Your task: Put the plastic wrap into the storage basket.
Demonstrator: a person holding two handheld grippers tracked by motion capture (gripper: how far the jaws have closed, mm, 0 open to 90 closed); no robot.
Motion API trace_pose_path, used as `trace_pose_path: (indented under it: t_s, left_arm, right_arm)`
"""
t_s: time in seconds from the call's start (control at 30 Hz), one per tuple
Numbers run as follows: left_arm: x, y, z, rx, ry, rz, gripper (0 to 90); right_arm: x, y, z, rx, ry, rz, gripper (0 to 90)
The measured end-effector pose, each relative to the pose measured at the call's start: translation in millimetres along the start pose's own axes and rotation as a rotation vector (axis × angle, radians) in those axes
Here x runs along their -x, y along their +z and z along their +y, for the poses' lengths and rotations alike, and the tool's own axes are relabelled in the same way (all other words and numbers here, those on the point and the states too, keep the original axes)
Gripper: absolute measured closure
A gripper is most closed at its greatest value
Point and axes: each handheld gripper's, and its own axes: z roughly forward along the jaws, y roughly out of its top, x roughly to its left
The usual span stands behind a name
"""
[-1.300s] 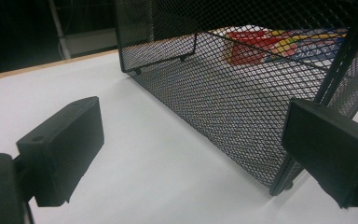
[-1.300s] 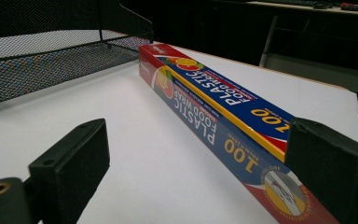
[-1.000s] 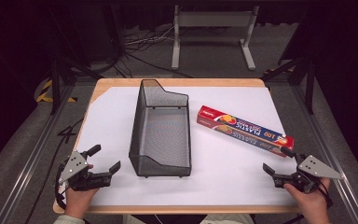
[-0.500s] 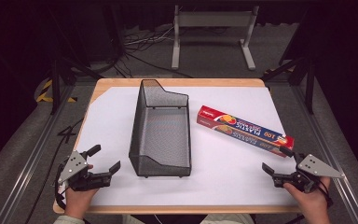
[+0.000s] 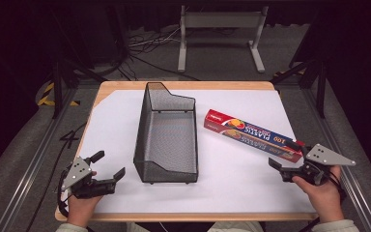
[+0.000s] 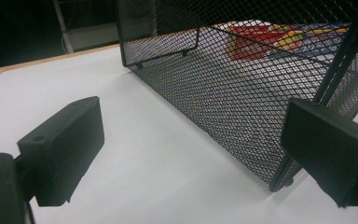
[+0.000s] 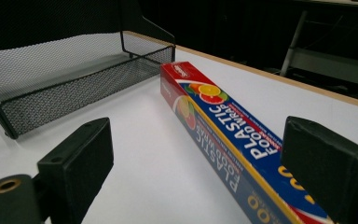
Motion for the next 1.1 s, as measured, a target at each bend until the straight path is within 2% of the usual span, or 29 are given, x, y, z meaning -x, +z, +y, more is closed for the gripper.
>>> trace_pose_path:
  t_s: [0.07,0.37,0.43,0.57,0.63,0.87,1.1]
  left_arm:
    - [0.4,0.6,-0.6,-0.004,-0.007,-0.004,7.1]
    - [0.8,2.8,-0.6,-0.011,-0.005,-0.006,7.3]
    - [0.6,2.4,-0.5,-0.012,-0.002,-0.007,7.3]
    - [1.5,3.0,-0.4,-0.016,-0.002,-0.013,7.4]
    - [1.6,2.7,0.1,-0.022,0.005,-0.014,7.4]
    - [0.5,2.1,-0.6,-0.019,0.005,-0.015,7.4]
    - [0.5,1.6,-0.6,-0.017,0.004,-0.011,7.7]
  right_arm:
    - [5.8,0.9,12.6,-0.01,-0.003,0.015,9.9]
    - [22.2,-0.1,31.6,-0.034,-0.002,0.012,9.8]
    - [24.9,3.3,37.1,-0.027,-0.017,0.025,10.1]
    - [28.4,13.9,45.1,-0.074,-0.041,0.031,10.0]
    - [30.4,23.3,52.7,-0.131,-0.057,0.054,10.0]
    - [38.9,45.9,67.3,-0.197,-0.065,0.068,11.0]
    - [47.4,68.5,76.9,-0.302,-0.107,0.1,19.2]
